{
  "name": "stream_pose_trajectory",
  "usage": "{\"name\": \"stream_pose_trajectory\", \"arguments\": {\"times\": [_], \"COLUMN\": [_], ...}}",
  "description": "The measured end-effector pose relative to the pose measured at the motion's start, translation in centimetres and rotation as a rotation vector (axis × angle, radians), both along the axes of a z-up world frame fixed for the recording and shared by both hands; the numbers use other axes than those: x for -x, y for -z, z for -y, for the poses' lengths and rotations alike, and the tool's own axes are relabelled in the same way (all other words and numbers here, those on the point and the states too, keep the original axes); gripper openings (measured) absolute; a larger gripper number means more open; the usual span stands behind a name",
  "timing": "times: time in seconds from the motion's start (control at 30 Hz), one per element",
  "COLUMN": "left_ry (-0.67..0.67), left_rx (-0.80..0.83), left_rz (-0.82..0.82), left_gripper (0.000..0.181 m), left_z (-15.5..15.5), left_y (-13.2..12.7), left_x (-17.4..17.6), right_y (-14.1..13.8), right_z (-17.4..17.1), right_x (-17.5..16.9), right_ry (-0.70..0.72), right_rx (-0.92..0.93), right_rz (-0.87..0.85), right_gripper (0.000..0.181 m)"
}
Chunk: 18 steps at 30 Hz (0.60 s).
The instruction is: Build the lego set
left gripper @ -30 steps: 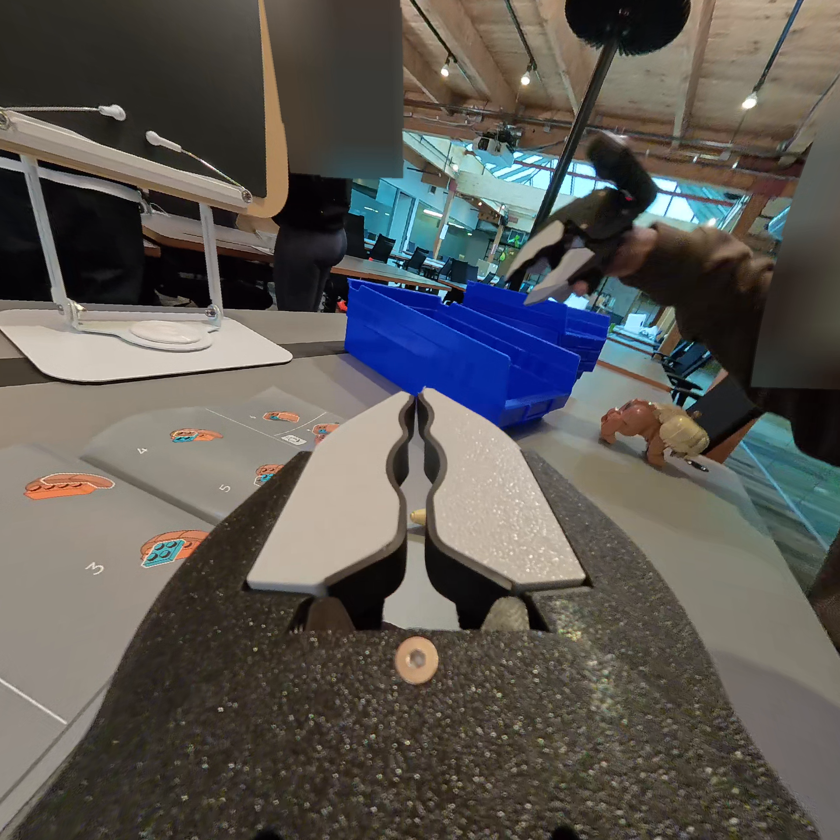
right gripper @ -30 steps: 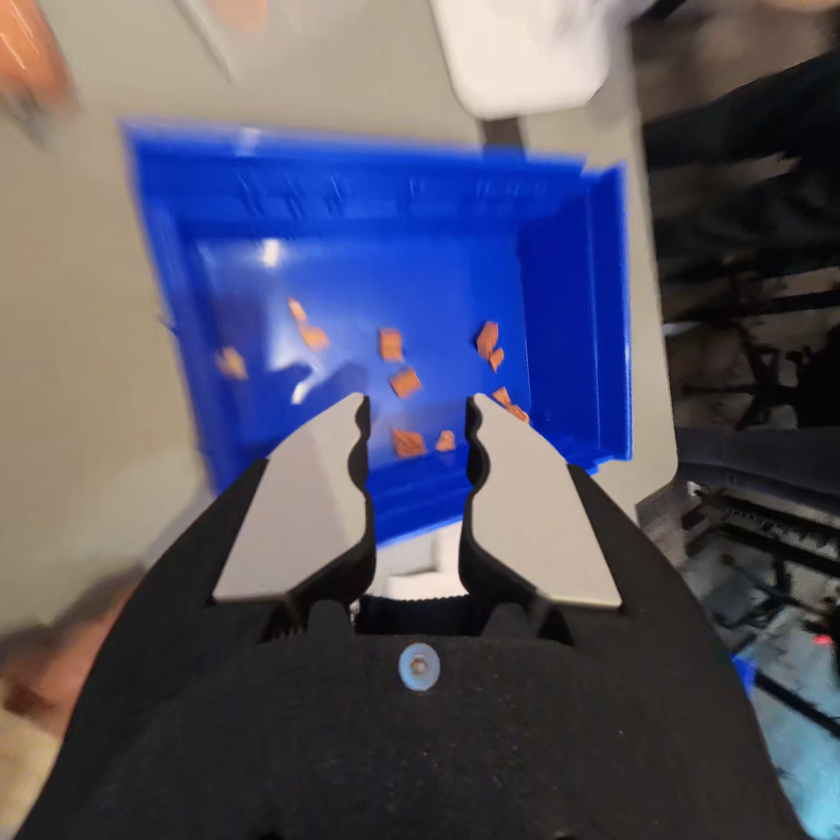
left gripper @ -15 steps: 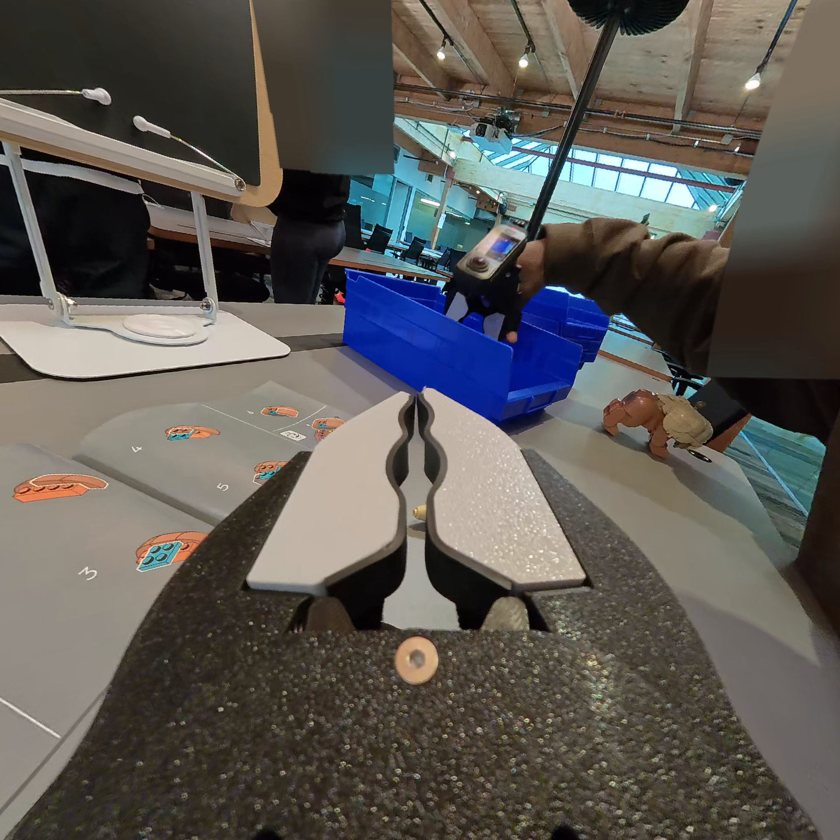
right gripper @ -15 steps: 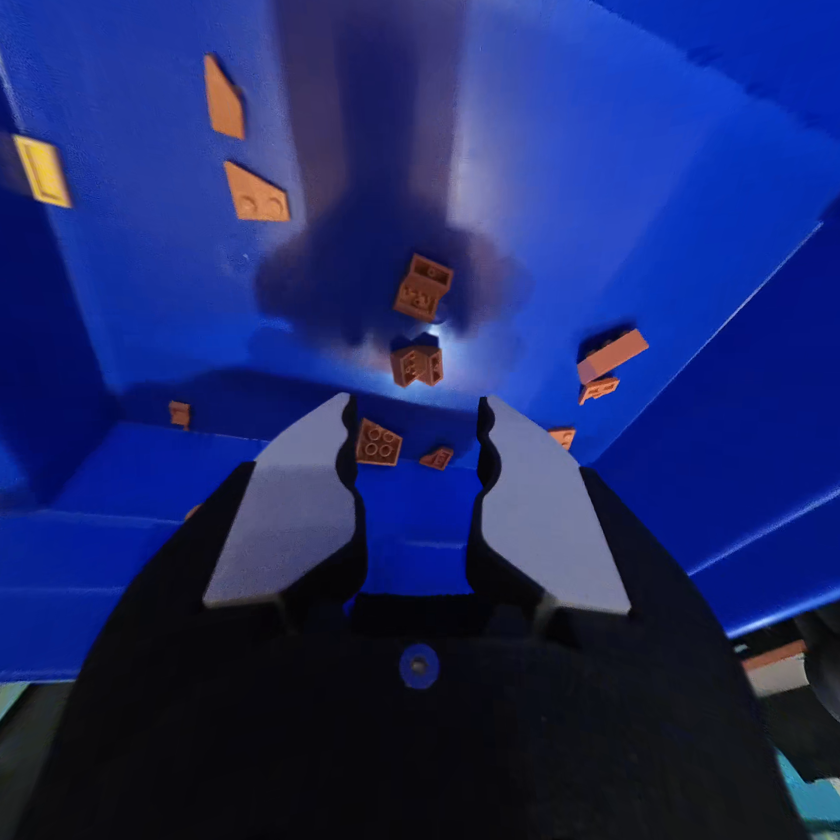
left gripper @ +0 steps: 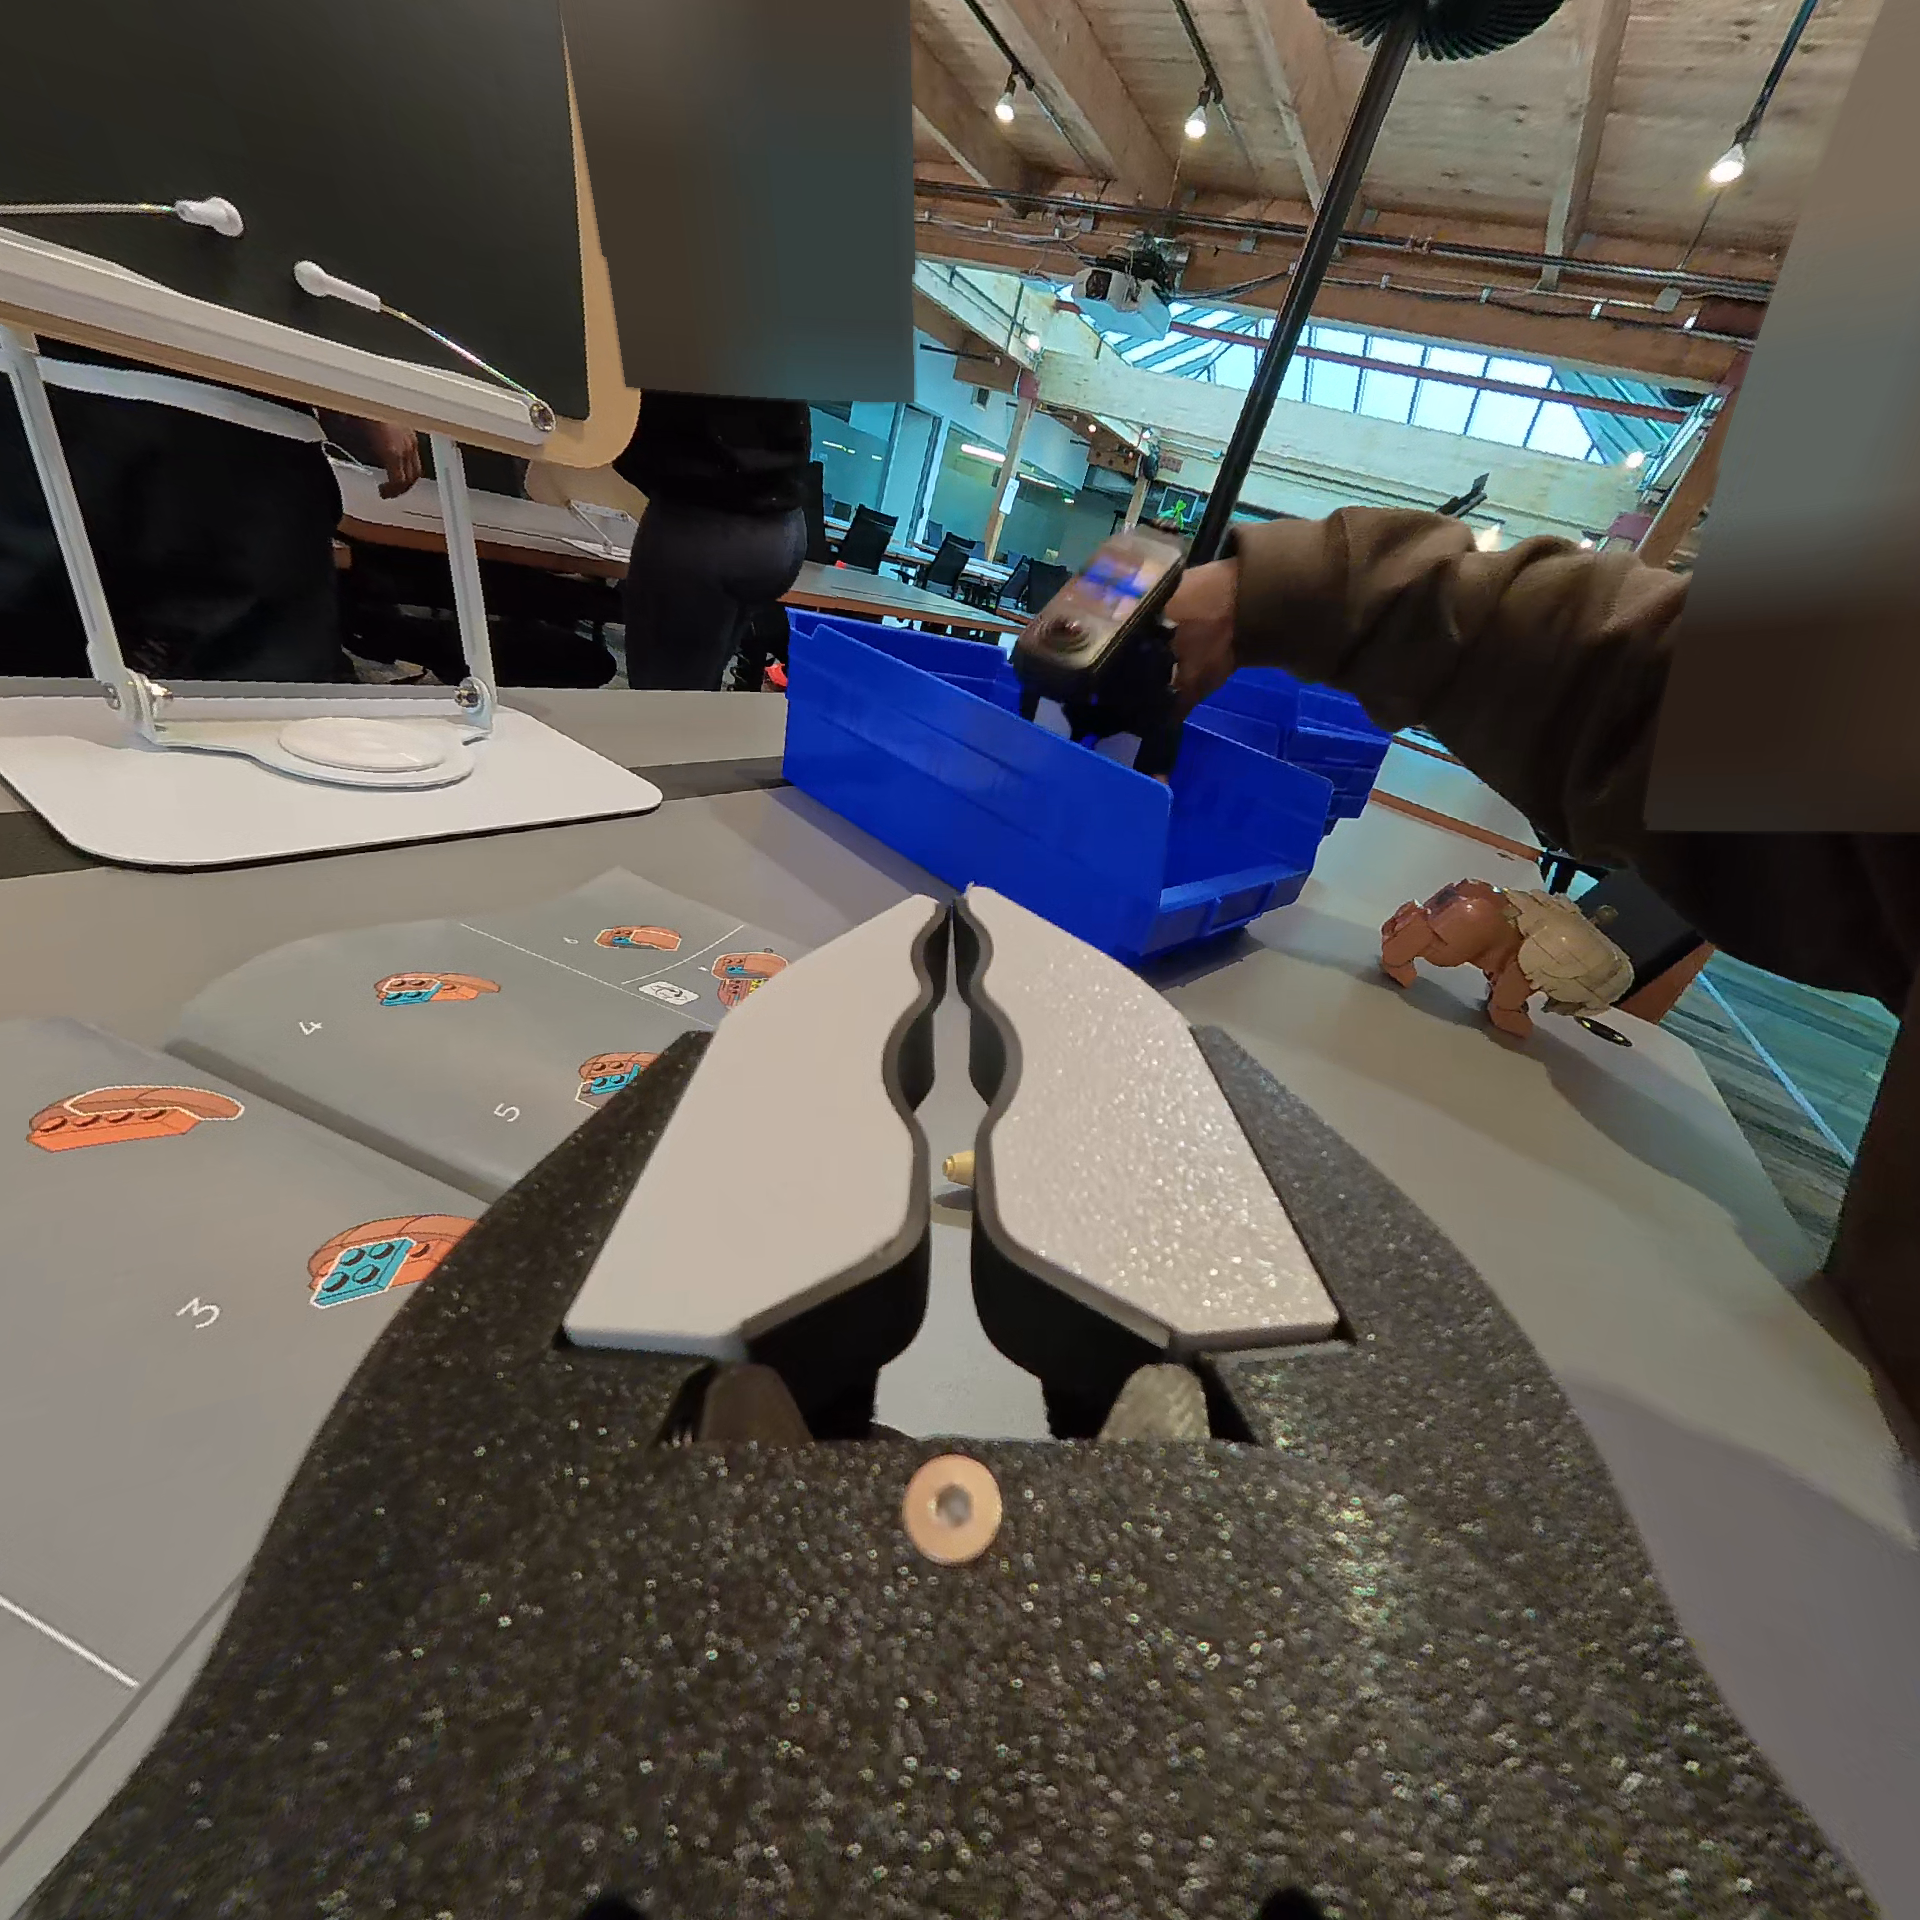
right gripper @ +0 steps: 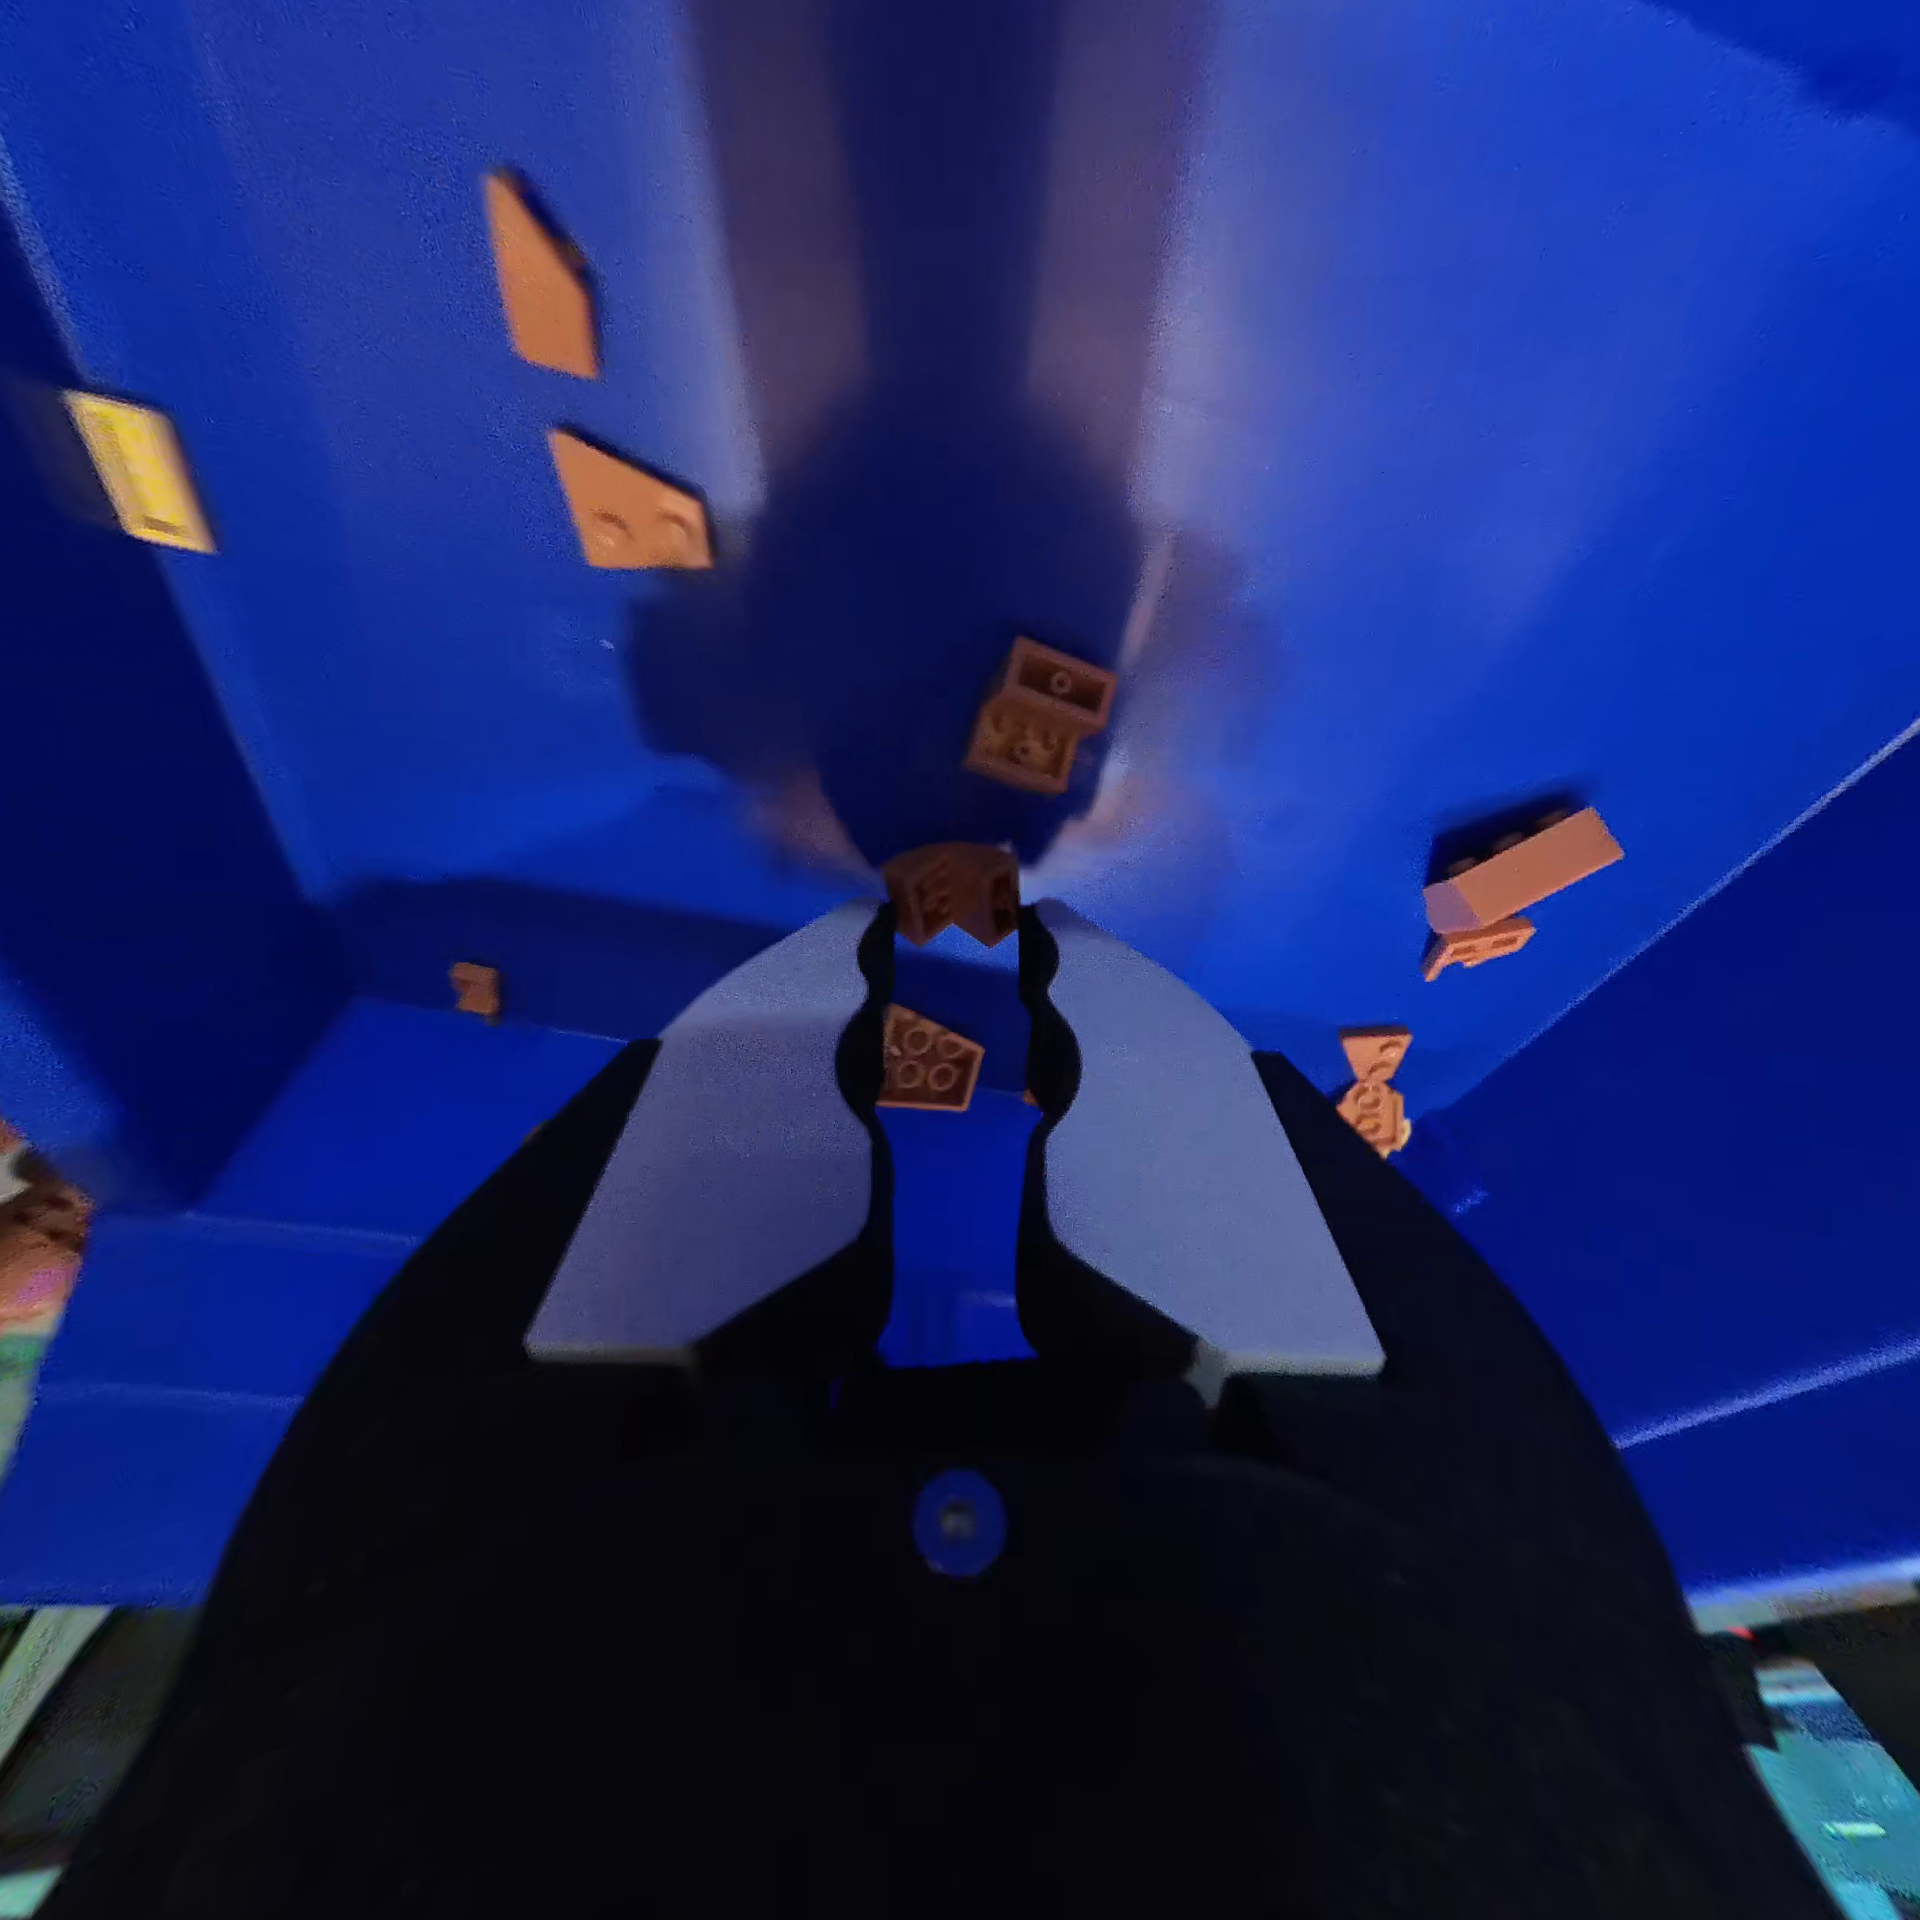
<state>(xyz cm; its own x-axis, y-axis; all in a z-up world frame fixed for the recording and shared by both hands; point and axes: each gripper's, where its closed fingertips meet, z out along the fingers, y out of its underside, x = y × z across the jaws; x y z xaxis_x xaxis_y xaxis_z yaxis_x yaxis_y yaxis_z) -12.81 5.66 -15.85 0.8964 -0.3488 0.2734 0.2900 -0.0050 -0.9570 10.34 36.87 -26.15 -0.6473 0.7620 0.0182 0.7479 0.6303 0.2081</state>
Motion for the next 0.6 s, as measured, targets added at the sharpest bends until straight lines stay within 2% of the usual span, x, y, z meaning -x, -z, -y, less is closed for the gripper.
{"name": "stream_pose_trajectory", "arguments": {"times": [0.1,0.2,0.27,0.37,0.43,0.6], "left_ry": [-0.001,-0.009,-0.010,-0.009,-0.009,-0.017], "left_rx": [0.004,0.018,0.026,0.037,0.044,0.052], "left_rz": [-0.011,-0.013,-0.013,-0.016,-0.017,-0.027], "left_gripper": [0.000,0.000,0.000,0.000,0.000,0.000], "left_z": [0.1,-0.1,-0.1,-0.1,-0.1,0.3], "left_y": [0.1,0.2,0.3,0.4,0.5,0.6], "left_x": [-0.1,0.0,0.0,-0.1,-0.1,0.0], "right_y": [-3.0,-6.3,-6.9,-4.9,-3.2,-0.6], "right_z": [3.8,11.5,17.3,24.4,27.8,31.7], "right_x": [1.0,1.9,2.2,3.0,3.9,5.3], "right_ry": [0.020,0.007,-0.021,-0.020,-0.004,-0.015], "right_rx": [0.082,0.264,0.383,0.491,0.533,0.538], "right_rz": [-0.173,-0.374,-0.459,-0.513,-0.521,-0.515], "right_gripper": [0.024,0.023,0.023,0.023,0.023,0.023]}}
